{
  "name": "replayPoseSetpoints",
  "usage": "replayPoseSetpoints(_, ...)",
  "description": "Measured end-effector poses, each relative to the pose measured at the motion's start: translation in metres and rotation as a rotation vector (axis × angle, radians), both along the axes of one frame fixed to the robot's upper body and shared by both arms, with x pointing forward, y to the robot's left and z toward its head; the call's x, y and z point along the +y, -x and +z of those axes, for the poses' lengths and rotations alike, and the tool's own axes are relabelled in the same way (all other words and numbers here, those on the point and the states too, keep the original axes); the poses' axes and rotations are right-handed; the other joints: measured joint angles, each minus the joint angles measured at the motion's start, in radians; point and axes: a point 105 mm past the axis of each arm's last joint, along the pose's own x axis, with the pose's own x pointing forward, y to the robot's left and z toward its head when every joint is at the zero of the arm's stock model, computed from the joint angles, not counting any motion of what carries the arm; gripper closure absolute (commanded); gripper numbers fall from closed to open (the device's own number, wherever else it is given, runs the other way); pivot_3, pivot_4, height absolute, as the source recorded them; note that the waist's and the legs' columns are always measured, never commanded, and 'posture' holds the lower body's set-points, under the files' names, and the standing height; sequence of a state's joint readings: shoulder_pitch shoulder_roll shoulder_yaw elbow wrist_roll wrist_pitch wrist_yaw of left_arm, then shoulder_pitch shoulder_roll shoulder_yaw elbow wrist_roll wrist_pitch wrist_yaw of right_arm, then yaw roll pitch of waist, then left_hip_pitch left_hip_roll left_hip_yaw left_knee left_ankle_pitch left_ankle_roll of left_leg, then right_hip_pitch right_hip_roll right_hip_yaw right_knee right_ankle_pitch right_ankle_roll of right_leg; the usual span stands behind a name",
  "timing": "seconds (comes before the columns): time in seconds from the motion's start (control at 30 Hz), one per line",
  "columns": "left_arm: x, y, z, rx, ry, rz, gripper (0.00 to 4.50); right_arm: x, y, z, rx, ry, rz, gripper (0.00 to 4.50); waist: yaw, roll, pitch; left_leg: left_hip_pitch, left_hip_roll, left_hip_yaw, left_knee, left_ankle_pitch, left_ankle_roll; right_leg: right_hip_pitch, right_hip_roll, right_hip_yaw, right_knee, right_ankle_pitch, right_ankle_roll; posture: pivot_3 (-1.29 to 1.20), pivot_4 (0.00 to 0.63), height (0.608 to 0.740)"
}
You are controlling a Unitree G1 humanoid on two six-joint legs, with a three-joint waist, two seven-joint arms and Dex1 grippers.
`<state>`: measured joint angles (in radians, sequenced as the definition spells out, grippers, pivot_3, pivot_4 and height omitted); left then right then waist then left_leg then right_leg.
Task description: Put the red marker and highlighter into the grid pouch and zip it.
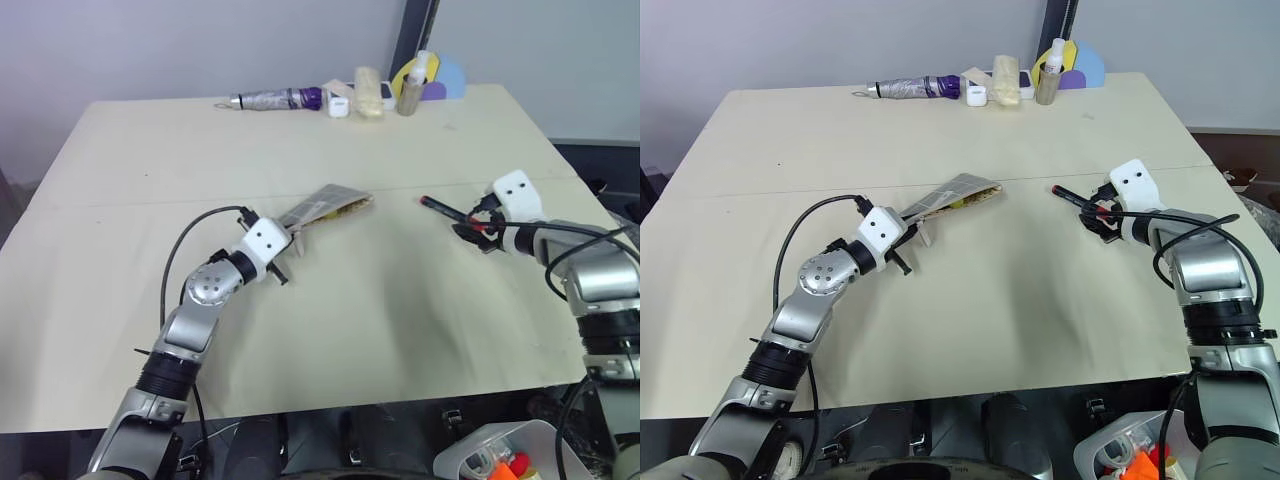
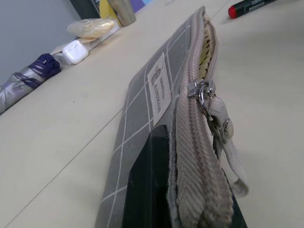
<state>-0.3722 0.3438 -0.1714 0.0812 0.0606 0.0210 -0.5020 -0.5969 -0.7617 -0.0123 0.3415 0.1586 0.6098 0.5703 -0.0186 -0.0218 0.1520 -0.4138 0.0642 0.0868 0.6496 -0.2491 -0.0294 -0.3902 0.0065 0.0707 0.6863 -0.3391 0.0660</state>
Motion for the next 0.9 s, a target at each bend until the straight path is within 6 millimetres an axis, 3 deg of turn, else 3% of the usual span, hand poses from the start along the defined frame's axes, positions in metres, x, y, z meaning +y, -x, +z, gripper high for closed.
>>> replayPoseSetpoints(0.13,-0.002,0.002,-0.003,0.021,0.012,-0.010,4.50,-0.009,-0.012,-0.005,0.006,-0.066,-0.030,0.64,0.000,0.000,0.000,0.001,0.000,0.001,0.000,0.000,0.000,0.001,0.000,0.000,0.000,0.000,0.000,0.00,0.150,0.740)
replayPoseSetpoints(0.3,-0.005,0.005,-0.003,0.034,0.030,-0.034,4.50,-0.010,-0.015,-0.026,0.081,-0.160,-0.034,0.64,0.001,0.000,0.000,0.001,0.000,0.001,0.000,0.000,0.000,0.001,0.000,0.001,0.000,0.000,0.000,0.00,0.150,0.740)
replayPoseSetpoints(0.4,-0.007,0.007,-0.003,0.039,0.033,-0.045,4.50,-0.009,-0.016,-0.028,0.103,-0.225,-0.042,1.40,0.001,0.000,0.000,0.001,0.000,0.001,0.000,0.000,0.000,0.001,0.000,0.001,0.000,0.000,0.000,0.00,0.150,0.740)
replayPoseSetpoints(0.53,-0.008,0.009,-0.001,0.038,0.040,-0.057,4.50,-0.009,-0.014,-0.028,0.118,-0.264,-0.044,3.46,0.001,0.000,0.000,0.001,0.000,0.001,0.000,0.000,0.000,0.001,0.000,0.001,0.000,0.000,0.000,0.00,0.150,0.740)
replayPoseSetpoints(0.6,-0.009,0.009,-0.001,0.045,0.049,-0.061,4.50,-0.006,-0.012,-0.028,0.123,-0.268,-0.034,4.22,0.001,0.000,0.000,0.001,0.000,0.001,0.000,0.000,0.000,0.001,0.000,0.001,0.000,0.000,0.000,0.00,0.150,0.740)
replayPoseSetpoints(0.77,-0.015,0.012,0.002,0.064,0.099,-0.086,4.50,0.008,-0.001,-0.022,0.104,-0.237,0.033,4.21,0.002,0.001,0.000,0.001,0.000,0.001,-0.001,0.000,0.000,0.000,-0.001,0.001,0.000,0.000,0.000,0.00,0.150,0.740)
replayPoseSetpoints(0.9,-0.019,0.014,0.007,0.095,0.154,-0.114,4.50,0.033,0.023,0.020,0.008,-0.099,0.200,4.21,0.005,0.005,0.001,-0.002,0.000,0.000,0.000,0.000,0.000,-0.001,-0.001,0.001,0.000,0.000,0.000,0.00,0.150,0.740)
